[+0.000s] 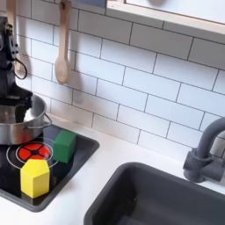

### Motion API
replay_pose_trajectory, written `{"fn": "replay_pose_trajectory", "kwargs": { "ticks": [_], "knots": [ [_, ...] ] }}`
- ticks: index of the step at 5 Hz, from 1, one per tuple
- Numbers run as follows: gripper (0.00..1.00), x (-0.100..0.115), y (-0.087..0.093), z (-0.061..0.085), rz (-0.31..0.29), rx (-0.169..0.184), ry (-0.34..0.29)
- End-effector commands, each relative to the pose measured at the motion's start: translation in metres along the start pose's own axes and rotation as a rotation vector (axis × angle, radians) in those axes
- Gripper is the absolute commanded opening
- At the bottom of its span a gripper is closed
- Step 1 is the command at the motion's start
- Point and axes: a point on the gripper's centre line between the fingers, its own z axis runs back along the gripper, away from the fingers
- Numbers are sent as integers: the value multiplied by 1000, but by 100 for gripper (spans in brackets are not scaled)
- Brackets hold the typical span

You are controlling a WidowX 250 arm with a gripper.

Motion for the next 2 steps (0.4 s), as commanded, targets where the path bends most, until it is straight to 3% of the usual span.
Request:
{"fn": "replay_pose_trajectory", "kwargs": {
  "ticks": [1, 2],
  "knots": [
    [100, -15, -1, -6, -23, -16, 46],
    [100, -20, -1, 4, -33, -24, 38]
  ]
}}
